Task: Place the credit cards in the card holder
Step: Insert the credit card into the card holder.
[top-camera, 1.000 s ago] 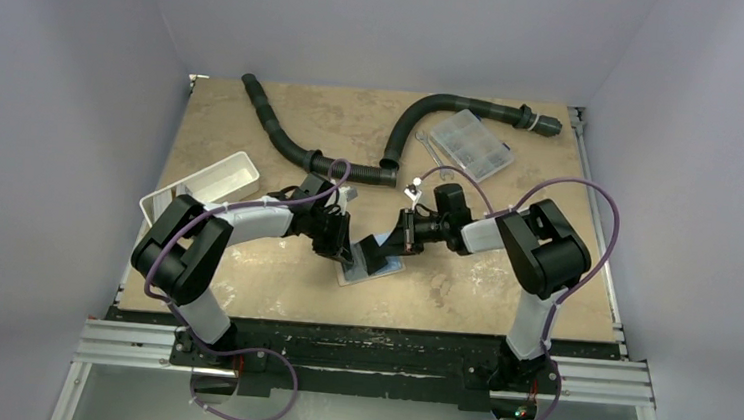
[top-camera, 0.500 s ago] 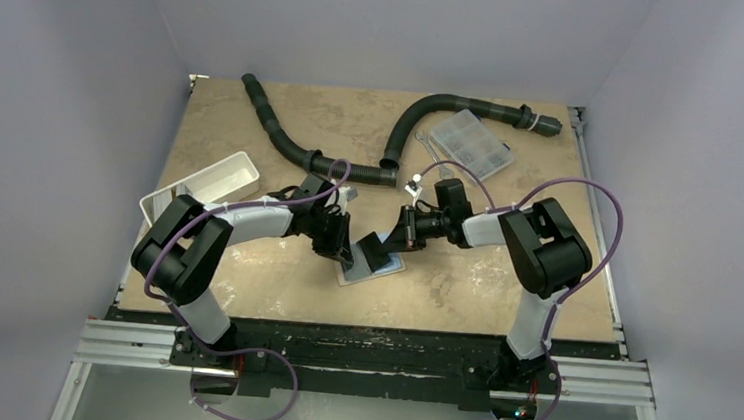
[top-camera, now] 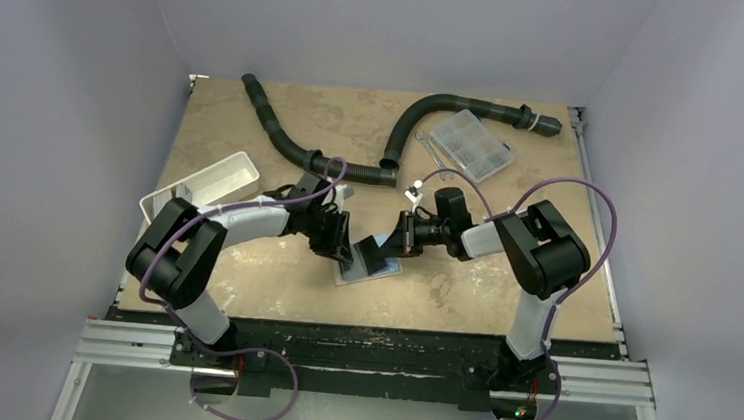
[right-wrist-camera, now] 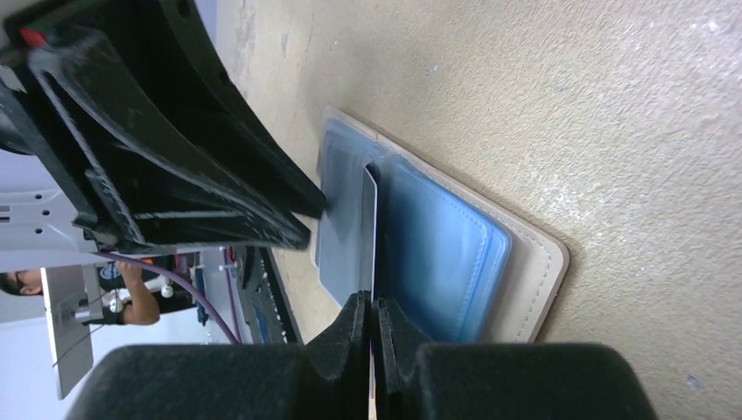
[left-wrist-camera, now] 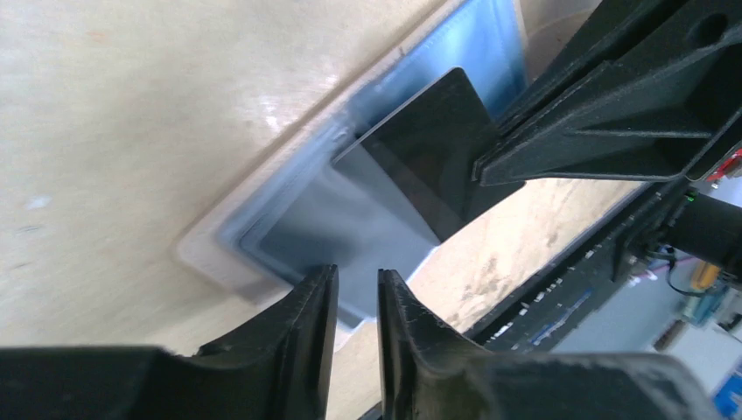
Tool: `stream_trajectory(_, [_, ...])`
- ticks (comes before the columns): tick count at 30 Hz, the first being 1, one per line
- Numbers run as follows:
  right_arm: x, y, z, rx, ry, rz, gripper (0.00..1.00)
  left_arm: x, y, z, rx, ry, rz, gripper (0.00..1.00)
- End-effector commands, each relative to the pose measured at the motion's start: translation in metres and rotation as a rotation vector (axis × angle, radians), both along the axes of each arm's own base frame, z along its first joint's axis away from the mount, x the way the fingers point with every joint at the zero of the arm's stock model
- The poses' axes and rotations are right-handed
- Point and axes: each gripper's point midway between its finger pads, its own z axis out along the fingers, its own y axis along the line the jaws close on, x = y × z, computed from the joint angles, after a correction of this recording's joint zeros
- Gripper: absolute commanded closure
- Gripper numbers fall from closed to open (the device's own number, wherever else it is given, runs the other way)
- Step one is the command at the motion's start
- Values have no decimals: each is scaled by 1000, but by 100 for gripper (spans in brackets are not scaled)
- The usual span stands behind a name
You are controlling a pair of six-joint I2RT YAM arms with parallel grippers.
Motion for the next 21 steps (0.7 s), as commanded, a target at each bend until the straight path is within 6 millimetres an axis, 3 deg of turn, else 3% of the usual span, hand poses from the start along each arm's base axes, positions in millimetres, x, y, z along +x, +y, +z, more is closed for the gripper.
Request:
stream_trajectory(1, [3, -1, -9, -47, -10, -31, 90, 20, 21, 27, 13, -85, 78, 67])
stream_trajectory(4, [4, -6, -13, -84, -19, -44, 81, 26, 33, 45, 3, -117, 134, 61])
stream_trajectory(6, [3, -8, -14, -96, -18, -51, 77, 23, 40, 45, 25, -114, 152, 60])
stream_trajectory(8, [3, -9, -17, -109, -17, -59, 72, 17, 46, 34, 54, -92, 160, 61])
stream_trajectory(13, [4, -14, -18, -139, -20, -88, 58, -11, 51, -9, 81, 24, 157, 81])
stream_trajectory(19, [2, -14, -12, -179, -41, -104, 65, -23, 38, -24, 92, 51, 138, 93])
stream_trajectory(21, [-1, -9, -13, -194, -47, -106, 78, -24, 30, -25, 72, 53, 140, 95])
